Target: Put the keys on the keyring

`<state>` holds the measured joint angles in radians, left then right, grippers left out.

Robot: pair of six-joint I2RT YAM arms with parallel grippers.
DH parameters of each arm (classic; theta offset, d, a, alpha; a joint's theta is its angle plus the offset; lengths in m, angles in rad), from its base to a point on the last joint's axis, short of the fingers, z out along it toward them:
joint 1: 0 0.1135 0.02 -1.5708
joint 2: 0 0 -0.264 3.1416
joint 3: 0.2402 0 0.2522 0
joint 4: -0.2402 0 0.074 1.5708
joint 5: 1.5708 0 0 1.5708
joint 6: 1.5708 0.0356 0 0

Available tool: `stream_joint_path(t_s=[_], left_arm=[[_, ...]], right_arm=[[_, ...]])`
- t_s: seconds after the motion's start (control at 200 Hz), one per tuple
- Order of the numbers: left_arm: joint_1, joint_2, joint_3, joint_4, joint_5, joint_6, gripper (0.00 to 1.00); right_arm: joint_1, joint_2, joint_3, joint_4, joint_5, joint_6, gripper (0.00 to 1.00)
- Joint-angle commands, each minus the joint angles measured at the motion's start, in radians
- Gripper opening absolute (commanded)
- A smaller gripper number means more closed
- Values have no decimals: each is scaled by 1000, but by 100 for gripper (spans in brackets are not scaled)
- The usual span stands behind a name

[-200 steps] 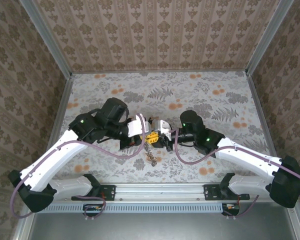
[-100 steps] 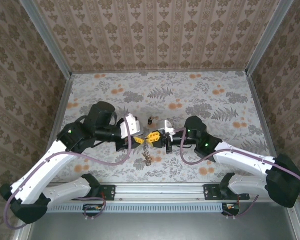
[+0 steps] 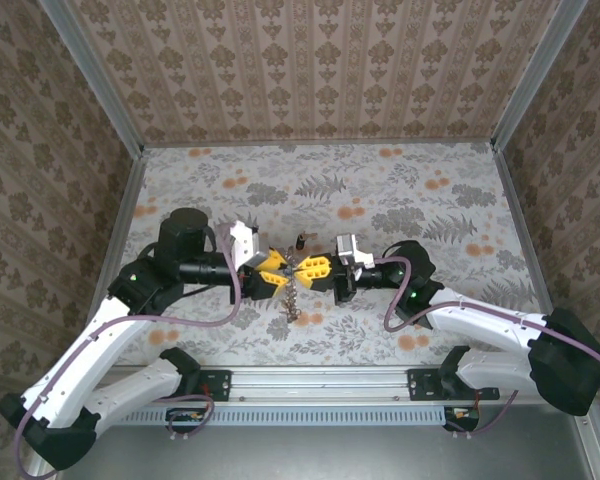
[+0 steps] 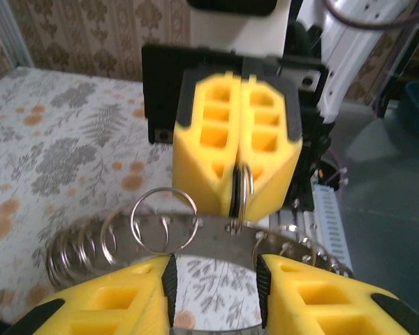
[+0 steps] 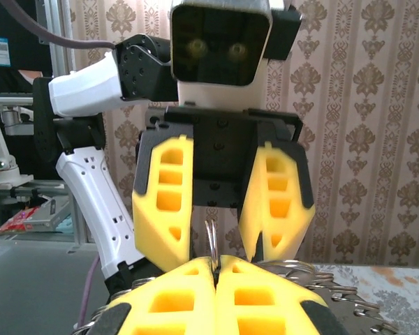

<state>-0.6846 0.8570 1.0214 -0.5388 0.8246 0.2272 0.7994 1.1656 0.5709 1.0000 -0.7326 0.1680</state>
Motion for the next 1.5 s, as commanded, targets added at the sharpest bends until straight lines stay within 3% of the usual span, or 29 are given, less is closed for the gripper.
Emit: stream_joint_path(t_s=[0.0,0.295,0.485,0.65,0.84,1.125,1.285,1.39,1.495], left_arm=[[4,-11,-2,114,94,-64,35],[-3,-2,-16,113,123,-46,24],[-3,-23,-28,82,83,-22,29],[-3,-38,-43,62,52,-4,28],[-3,-31,-36,69,79,4,10],[-11,3,-23,80,134,0,0],[-15,2,-16,72,122,14,0],[-14,-11,-3,33,44,32,0],[-14,-12,16,-30,-16,65,0]], right_arm=[[12,-2,4,78,-25,2,0],[20,11,22,77,-19,-1,0],[21,9,24,86,-15,7,0],[21,5,23,85,-14,8,0],[22,3,28,60,-18,0,0],[43,-20,41,-95,10,-109,0],[44,-33,48,-169,36,-149,0],[43,-65,64,-314,68,-230,15],[43,-88,96,-464,86,-304,16]])
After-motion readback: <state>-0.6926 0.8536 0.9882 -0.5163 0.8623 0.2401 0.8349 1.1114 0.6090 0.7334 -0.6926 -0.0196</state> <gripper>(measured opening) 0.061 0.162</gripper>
